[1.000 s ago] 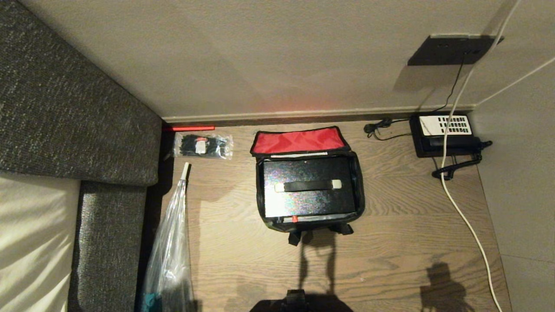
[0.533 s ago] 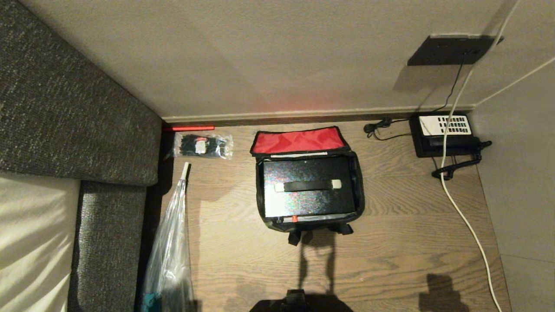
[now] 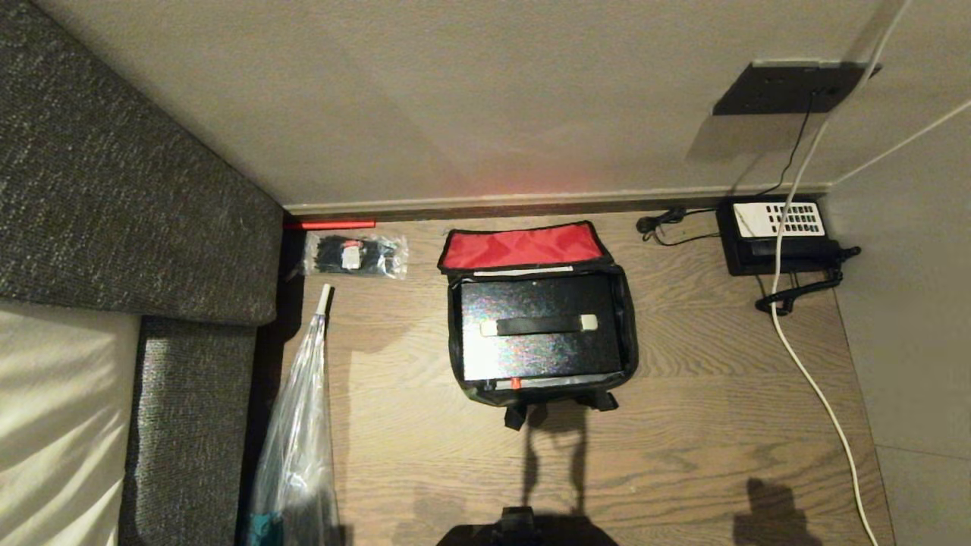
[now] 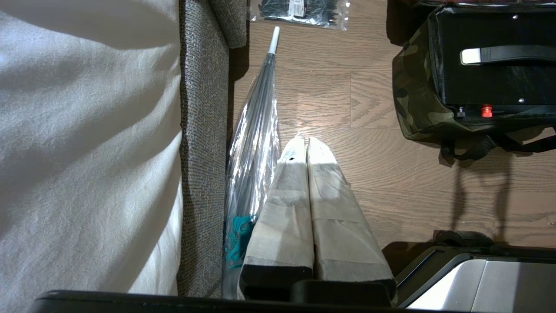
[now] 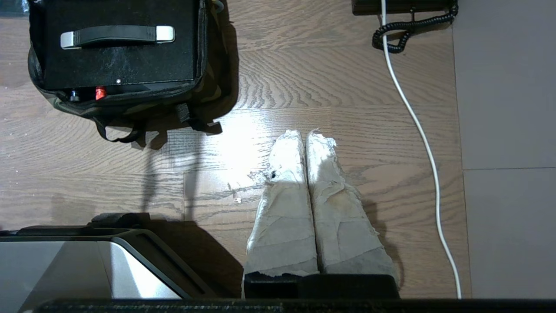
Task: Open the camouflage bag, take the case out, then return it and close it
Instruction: Close the top of the storage box
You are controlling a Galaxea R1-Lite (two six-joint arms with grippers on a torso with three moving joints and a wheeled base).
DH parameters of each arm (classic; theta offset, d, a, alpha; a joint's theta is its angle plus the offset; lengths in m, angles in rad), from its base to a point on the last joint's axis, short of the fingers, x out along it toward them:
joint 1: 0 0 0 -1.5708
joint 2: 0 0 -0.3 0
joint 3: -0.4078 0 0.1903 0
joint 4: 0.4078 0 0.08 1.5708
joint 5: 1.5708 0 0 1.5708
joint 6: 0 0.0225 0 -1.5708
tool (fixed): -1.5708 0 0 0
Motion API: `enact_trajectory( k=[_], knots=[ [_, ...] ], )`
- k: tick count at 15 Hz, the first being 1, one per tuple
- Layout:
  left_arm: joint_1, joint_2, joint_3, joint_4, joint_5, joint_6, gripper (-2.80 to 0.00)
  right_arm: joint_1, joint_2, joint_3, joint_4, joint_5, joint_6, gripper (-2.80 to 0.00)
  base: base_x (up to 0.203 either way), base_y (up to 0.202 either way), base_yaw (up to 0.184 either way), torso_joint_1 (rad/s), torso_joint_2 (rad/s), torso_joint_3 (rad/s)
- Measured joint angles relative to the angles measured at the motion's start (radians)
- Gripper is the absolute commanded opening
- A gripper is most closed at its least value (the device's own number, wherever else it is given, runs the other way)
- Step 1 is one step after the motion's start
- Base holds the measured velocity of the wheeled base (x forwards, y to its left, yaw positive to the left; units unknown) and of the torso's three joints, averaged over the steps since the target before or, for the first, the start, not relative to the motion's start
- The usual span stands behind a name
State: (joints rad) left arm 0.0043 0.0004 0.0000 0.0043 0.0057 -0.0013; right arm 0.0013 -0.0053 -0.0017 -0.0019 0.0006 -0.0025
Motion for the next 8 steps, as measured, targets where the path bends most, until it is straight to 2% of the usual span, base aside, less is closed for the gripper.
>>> enact_trajectory(
  k=[8],
  knots=[
    [0.0, 0.0, 0.0, 0.004, -0.001, -0.001, -2.8, 0.0, 0.0, 0.0, 0.001, 0.001, 0.0, -2.8, 0.0, 0.0, 0.0, 0.0, 0.0, 0.0]
  ],
)
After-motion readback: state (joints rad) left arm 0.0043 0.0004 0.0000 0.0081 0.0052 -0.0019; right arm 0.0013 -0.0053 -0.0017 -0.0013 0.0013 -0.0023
